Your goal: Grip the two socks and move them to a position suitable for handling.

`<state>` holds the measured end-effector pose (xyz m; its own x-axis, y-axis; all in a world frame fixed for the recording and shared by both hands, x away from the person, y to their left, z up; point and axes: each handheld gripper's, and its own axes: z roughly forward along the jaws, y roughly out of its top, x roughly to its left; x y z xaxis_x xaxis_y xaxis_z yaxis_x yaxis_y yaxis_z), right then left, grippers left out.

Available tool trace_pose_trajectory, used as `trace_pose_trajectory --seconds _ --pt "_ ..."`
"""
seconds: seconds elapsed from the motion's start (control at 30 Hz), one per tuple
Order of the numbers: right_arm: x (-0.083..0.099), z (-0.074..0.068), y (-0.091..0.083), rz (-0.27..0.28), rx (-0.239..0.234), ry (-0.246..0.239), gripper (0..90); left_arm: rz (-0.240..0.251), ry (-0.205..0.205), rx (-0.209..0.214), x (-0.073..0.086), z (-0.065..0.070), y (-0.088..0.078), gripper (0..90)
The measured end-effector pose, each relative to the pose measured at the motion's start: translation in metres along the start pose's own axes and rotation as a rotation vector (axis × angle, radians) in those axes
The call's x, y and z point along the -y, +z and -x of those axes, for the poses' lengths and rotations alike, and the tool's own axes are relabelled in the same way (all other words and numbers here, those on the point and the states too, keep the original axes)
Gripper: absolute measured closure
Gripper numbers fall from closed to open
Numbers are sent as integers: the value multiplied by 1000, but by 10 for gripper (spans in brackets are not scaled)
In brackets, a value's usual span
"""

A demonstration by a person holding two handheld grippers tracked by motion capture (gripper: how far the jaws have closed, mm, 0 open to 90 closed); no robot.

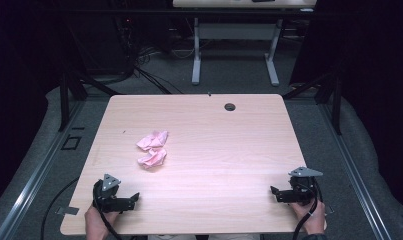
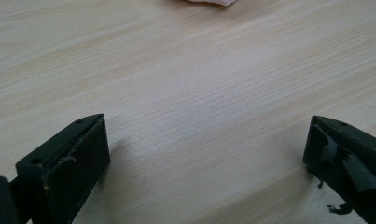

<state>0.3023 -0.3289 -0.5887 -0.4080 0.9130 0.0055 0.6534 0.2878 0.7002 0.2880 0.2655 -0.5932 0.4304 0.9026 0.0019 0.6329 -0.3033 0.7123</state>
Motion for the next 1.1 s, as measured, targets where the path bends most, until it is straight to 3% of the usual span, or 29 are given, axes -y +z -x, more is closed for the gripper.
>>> trace_pose_trajectory --seconds 0.57,0.67,0.73,0.77,0.97,1.1 --pt "0 0 0 3 3 5 0 -2 2 10 -3 -2 3 0" --pt "0 1 0 2 5 8 0 -20 7 12 -5 -3 3 0" --pt "0 1 0 3 7 10 0 -16 -6 56 -8 -6 4 0" --pt "0 1 0 3 7 10 0 -16 -6 56 -8 -6 4 0" --pt "0 1 0 1 8 10 0 -6 8 90 -25 -8 3 0" --pt "0 1 0 2 9 9 0 13 43 113 -50 -6 3 1"
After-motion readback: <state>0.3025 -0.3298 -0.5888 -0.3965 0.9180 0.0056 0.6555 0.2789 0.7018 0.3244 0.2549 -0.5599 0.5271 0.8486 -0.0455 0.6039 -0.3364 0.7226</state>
